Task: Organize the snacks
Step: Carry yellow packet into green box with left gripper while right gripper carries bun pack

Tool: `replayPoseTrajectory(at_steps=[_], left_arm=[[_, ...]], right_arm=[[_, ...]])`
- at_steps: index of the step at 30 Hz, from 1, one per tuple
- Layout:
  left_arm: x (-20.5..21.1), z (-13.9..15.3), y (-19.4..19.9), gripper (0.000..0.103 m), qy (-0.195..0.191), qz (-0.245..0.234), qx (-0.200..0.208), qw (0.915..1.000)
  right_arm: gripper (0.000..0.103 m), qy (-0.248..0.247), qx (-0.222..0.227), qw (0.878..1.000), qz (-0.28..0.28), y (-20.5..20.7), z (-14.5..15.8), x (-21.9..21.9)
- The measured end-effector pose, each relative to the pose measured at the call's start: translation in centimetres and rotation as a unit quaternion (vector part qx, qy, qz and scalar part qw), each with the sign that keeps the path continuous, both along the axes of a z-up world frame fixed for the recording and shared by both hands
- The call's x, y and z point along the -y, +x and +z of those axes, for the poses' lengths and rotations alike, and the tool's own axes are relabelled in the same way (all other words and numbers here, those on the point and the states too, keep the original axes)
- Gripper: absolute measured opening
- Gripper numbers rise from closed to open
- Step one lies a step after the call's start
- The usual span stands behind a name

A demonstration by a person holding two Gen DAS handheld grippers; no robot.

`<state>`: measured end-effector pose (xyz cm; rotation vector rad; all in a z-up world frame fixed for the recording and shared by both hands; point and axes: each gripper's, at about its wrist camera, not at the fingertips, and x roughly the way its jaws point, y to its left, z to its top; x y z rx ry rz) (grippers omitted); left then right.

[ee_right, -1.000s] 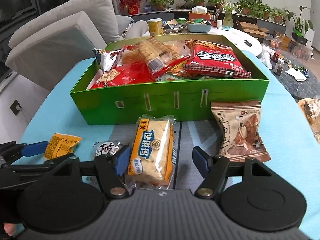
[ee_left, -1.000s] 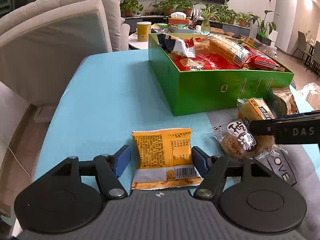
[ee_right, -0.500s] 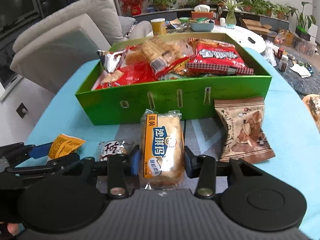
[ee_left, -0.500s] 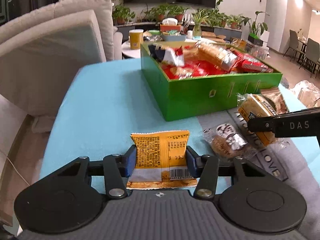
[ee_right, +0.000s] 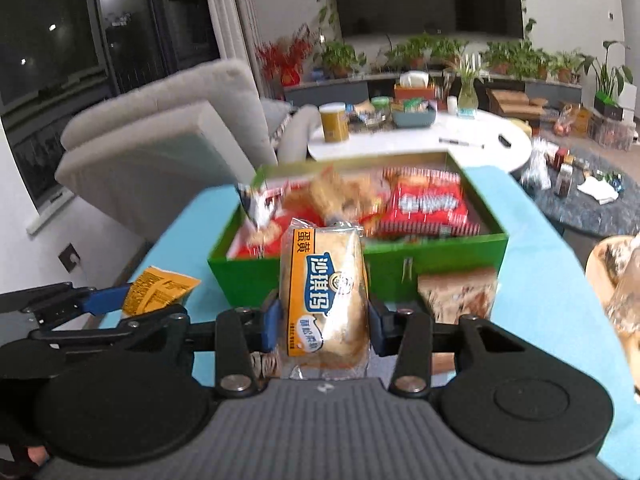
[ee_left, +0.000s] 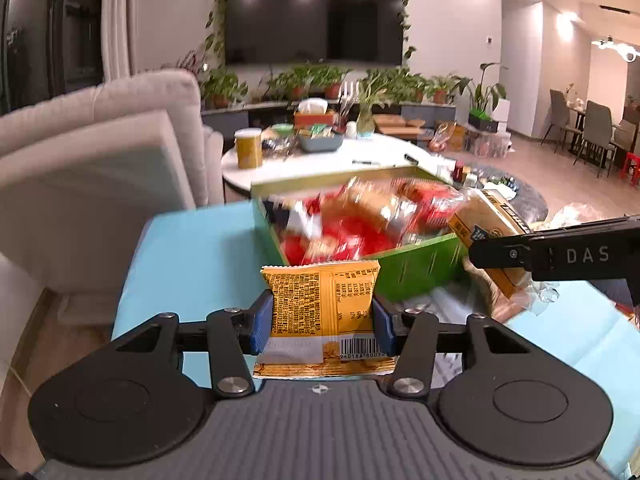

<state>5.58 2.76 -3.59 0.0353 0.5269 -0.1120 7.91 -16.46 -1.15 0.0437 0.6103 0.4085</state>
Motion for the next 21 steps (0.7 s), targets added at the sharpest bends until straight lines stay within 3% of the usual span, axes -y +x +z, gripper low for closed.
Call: replayPoseTrajectory(at_steps=[10,21], left_arm=[[1.6,3.2,3.0,0.047,0.005,-0.020,0.031,0.9993],[2.8,4.4,7.5,0.047,-0.001,-0.039,0.035,0.9986]], right_arm=[[0.075,0.023,0.031,0.999,-0.028,4.3,3.0,1.6],[0.075,0.034,0.014,0.999,-0.039,9.1,2.0,1.3]])
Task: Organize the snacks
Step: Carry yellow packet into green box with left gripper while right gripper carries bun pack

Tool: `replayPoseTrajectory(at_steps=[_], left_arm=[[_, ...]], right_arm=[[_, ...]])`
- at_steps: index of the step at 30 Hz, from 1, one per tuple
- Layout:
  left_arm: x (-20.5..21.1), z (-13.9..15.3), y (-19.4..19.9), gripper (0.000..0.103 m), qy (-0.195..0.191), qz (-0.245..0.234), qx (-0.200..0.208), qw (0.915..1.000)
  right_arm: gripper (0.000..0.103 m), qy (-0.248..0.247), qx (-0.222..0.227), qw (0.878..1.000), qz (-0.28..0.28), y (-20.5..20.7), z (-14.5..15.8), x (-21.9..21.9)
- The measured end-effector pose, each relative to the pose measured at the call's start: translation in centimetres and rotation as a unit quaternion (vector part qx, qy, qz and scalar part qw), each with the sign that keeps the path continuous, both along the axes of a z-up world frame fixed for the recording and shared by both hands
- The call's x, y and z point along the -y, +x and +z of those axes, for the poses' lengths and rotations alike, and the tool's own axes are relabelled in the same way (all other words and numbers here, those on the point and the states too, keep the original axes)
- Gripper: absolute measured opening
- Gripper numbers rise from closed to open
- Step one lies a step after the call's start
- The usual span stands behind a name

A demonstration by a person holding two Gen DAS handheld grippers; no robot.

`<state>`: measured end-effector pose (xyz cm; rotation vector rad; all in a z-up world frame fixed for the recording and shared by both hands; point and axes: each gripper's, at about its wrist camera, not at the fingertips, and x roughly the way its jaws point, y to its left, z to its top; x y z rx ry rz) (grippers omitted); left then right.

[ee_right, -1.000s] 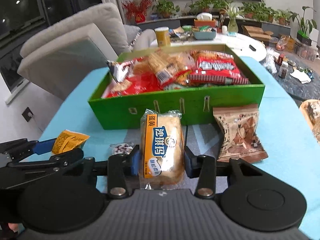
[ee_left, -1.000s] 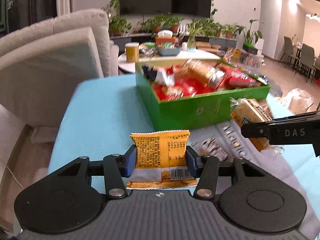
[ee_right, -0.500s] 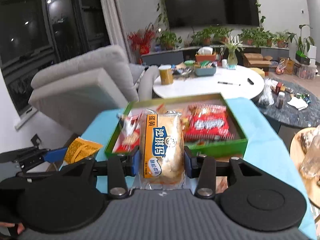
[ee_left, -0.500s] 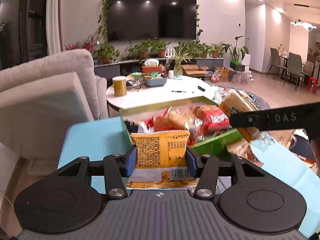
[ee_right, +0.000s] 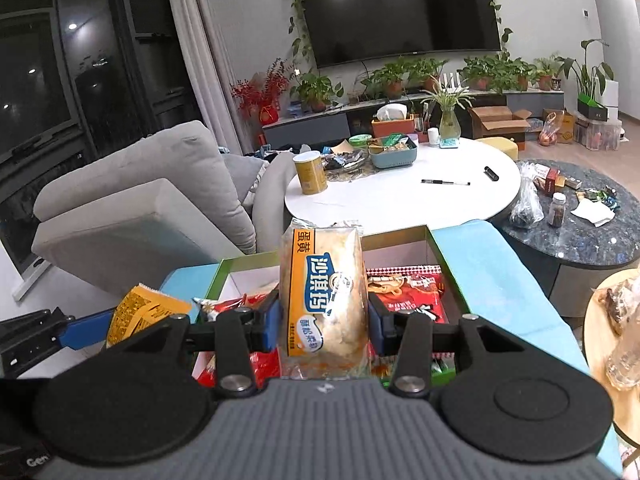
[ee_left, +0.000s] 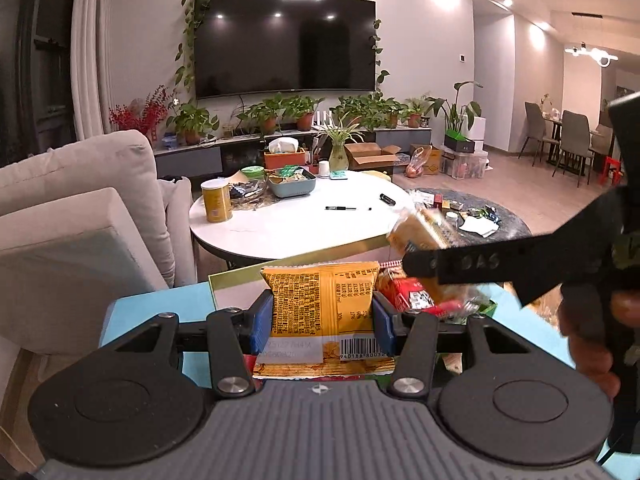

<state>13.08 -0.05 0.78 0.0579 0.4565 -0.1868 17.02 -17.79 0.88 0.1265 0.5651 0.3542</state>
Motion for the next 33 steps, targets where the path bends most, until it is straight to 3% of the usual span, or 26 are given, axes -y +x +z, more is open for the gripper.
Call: replayPoseTrajectory(at_steps=[18,33], left_arm=[[-1.1,-2.9,10.2,0.047,0.010,0.039,-0.038,0.9984],[-0.6,-5.8,14.1,0.050,0.021,0.058,-0.077,0.9951]], right_arm=[[0.075,-0.003,-0.047,0.999,-0.002,5.5,-3.5,-1.3],[0.077,-0.041,-0.025,0.999,-0.016,7.2,-4.0,-2.1]])
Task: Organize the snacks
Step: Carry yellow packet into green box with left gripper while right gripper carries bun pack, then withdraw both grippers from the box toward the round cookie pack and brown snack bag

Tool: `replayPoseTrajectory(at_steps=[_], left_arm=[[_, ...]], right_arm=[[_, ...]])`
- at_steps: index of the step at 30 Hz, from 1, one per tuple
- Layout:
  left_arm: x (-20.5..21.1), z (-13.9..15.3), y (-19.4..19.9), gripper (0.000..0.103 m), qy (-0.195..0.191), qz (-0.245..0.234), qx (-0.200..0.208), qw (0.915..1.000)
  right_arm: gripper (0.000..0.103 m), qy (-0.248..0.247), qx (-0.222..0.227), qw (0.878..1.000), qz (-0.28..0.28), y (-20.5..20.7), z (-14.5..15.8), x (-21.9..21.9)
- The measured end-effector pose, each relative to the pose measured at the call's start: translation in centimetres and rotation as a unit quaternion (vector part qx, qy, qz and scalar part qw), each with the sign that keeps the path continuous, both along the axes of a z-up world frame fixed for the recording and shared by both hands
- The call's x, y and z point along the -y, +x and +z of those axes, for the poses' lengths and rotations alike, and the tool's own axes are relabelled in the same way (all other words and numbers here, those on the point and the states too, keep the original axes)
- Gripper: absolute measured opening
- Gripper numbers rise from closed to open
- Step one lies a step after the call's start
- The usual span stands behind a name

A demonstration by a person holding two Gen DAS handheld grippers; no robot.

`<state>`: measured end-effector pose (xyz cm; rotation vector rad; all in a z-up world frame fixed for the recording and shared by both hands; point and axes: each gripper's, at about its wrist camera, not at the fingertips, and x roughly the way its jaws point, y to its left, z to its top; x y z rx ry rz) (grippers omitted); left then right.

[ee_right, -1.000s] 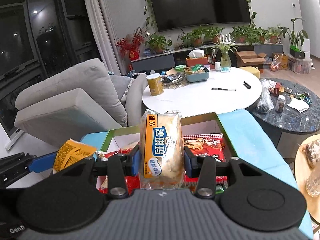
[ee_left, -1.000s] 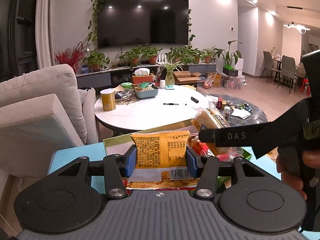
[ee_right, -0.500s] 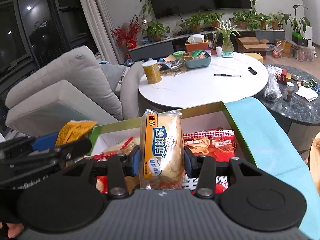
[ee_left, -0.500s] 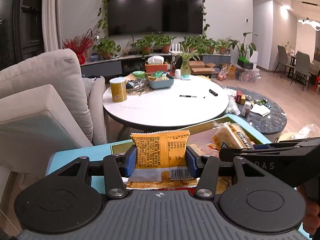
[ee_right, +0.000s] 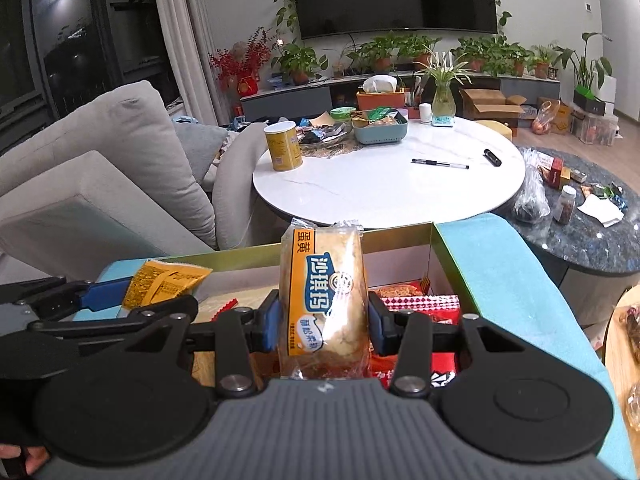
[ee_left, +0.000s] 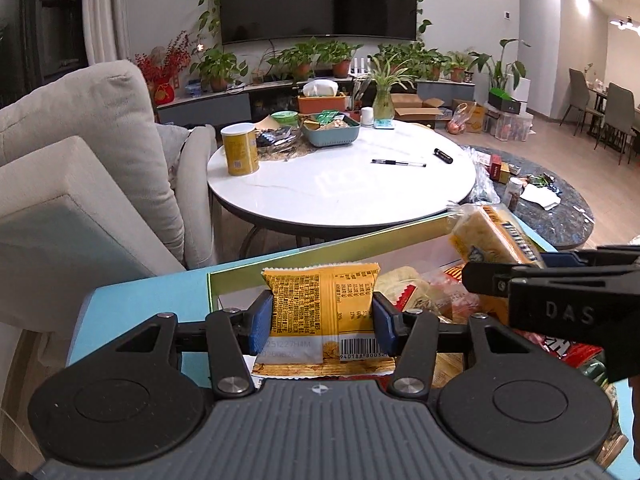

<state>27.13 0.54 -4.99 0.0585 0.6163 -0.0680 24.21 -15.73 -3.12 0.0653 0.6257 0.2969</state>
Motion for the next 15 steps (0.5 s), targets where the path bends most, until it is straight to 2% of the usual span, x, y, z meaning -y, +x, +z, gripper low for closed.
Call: replayPoseTrajectory(at_steps=[3,7,15], left_arm=[[0.0,0.3,-0.3,0.061,-0.001,0.006,0.009,0.9999],[0.0,0.9,-1.2,0.062,0.006,0.008,0.021,0.9997],[-0.6,2.5,-4.1,0.065,0.002,0.014,0.050,0.9987]], right_arm=[[0.078,0.017,-0.006,1.000,0.003,-0.1,0.1,0.5],[0.078,0.039,0.000,0.999,-0.001,-0.5,0.7,1.2],[0.078,0.034,0.017,0.999,-0.017,-2.2,1.9,2.9]])
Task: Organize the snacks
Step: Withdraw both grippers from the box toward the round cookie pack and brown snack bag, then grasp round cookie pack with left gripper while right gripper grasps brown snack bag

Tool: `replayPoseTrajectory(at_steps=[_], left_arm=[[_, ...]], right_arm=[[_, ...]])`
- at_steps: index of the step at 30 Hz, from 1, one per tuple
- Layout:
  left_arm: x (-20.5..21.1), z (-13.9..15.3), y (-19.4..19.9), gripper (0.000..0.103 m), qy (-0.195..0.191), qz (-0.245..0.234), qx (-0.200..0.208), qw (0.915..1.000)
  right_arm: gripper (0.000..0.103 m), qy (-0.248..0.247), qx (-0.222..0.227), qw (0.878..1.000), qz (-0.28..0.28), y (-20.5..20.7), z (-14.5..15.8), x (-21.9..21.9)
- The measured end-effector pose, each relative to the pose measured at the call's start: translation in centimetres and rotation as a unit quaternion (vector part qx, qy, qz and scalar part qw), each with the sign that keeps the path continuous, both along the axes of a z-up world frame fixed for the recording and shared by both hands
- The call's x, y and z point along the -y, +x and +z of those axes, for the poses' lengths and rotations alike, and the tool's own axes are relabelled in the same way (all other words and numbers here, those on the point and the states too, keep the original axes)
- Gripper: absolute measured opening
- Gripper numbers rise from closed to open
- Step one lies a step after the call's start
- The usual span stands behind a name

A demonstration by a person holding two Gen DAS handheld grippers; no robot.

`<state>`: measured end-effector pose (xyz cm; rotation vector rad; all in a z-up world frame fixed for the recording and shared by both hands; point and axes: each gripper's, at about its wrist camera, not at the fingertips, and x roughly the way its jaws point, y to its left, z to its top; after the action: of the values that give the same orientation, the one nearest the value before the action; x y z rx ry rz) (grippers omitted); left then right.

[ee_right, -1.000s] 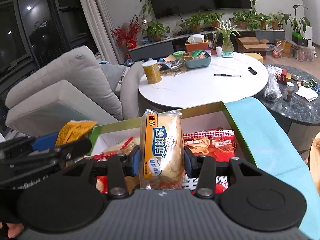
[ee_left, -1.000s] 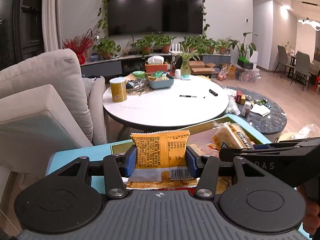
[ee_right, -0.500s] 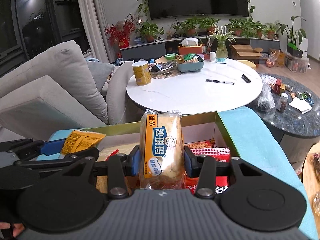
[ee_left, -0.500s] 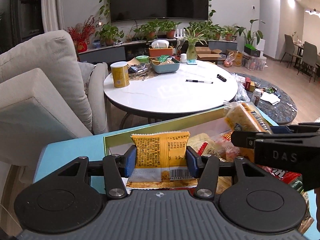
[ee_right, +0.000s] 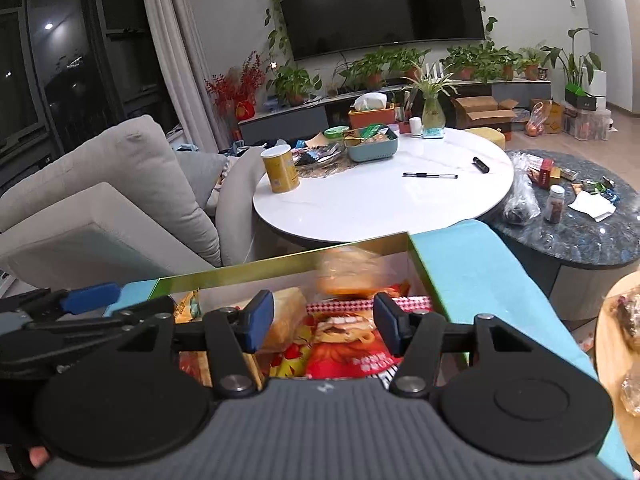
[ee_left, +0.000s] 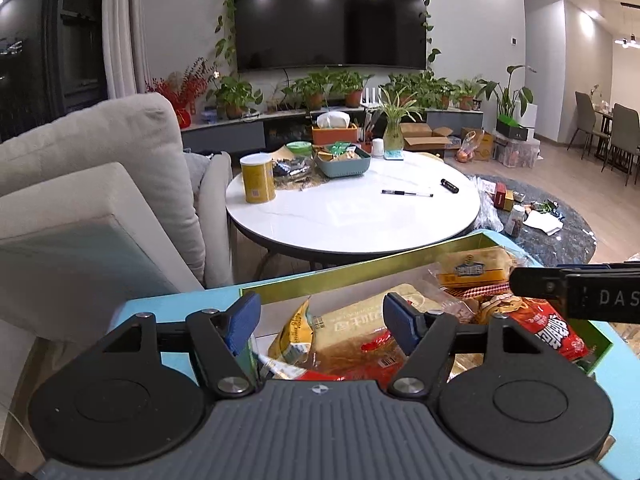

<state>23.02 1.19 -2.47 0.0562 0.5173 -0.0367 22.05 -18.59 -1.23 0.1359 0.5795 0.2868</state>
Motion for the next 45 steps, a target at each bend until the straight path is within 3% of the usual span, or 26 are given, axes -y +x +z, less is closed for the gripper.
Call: replayPoseTrajectory(at_steps=[14,24,32,45], left_arm=[[0.0,0.2,-7.9,0.076,-0.002,-0.006,0.006,1.0000],[2.3,-3.3,-12.9,0.077,0.000,-0.032,-0.058,0.9978],[3.9,-7.1,-13.1,0.077,0.002,-0.030,-0.118,0.9926],[4.1,-8.7,-11.7,0.075,-0.002,-0.027,-0.145,0.9891]], right_arm=[[0.078,-0.009,-0.012,1.000,-0.026,-4.6,-0.4,3.7],[0.078,-0.008,-0.028,0.999,-0.022,-7.7,-1.5,4.8],[0.078,-0.038,-0.033,0.999,-0.006,-8.8,-3.1,4.5],[0.078,-0.048,-0.076,0.996,-0.004,-7.3,-6.6,4.5]])
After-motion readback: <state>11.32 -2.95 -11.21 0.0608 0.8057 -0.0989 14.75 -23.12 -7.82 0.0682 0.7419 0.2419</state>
